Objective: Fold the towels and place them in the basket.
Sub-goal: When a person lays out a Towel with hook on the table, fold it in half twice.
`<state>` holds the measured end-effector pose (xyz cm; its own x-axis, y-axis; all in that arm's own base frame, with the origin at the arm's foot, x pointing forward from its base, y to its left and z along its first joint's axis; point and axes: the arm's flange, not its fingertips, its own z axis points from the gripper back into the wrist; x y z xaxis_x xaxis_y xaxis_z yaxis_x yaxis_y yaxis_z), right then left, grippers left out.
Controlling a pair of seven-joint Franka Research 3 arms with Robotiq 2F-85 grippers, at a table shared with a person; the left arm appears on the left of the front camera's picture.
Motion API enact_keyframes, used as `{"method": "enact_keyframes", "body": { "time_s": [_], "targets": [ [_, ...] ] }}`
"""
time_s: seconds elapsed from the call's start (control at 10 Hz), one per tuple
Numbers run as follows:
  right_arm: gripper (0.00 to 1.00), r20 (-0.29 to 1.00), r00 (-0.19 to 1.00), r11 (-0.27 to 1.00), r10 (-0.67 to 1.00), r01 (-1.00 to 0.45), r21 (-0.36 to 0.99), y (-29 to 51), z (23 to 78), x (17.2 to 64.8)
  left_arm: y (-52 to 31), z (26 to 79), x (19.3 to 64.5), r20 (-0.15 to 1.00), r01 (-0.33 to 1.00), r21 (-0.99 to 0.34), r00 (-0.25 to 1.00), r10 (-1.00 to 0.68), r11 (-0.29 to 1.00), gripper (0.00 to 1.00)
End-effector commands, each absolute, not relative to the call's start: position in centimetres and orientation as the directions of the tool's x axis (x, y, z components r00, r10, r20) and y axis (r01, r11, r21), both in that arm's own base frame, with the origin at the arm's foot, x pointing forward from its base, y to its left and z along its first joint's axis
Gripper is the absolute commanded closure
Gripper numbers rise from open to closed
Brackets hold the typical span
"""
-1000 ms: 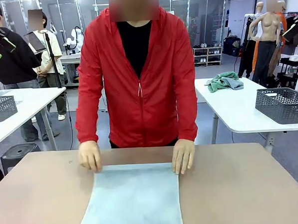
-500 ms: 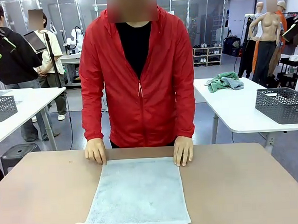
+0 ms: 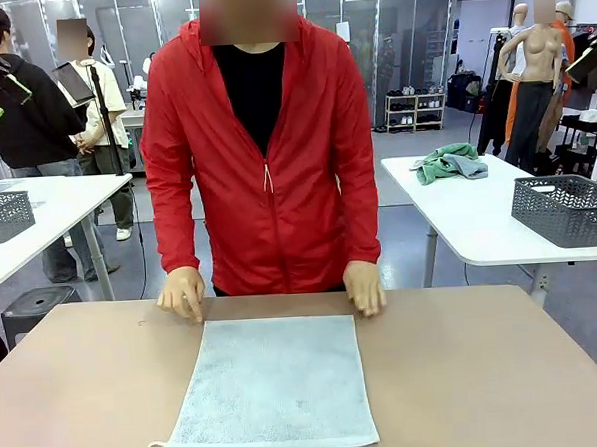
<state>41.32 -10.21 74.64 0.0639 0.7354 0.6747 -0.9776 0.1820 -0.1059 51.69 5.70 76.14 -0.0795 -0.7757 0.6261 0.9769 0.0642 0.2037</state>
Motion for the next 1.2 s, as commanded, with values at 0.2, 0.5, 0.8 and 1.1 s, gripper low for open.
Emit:
{"method": "enact_keyframes", "body": {
  "time_s": [0.2,0.5,0.8,1.1],
  "targets": [
    [0.0,0.678,0.064,0.182,0.732,-0.978,-0.104,-10.2,74.6,41.3,5.7,76.2,51.7,0.626,0.976,0.207,-0.079,-0.776,0.067,0.0],
    [0.0,0.678,0.064,0.182,0.732,-0.978,-0.104,-10.2,74.6,41.3,5.7,76.2,51.7,0.626,0.976,0.207,-0.079,-0.776,0.067,0.0],
    [0.0,0.647,0.097,0.206,0.756,-0.974,-0.094,-6.1,74.4,39.6,0.9,76.7,49.7,0.542,0.981,0.193,-0.083,-0.836,0.028,0.0],
    [0.0,0.538,0.156,0.262,0.828,-0.957,-0.126,3.2,72.3,36.9,-10.7,74.4,47.6,0.329,0.981,0.173,-0.139,-0.934,-0.085,0.0]
  ]
}}
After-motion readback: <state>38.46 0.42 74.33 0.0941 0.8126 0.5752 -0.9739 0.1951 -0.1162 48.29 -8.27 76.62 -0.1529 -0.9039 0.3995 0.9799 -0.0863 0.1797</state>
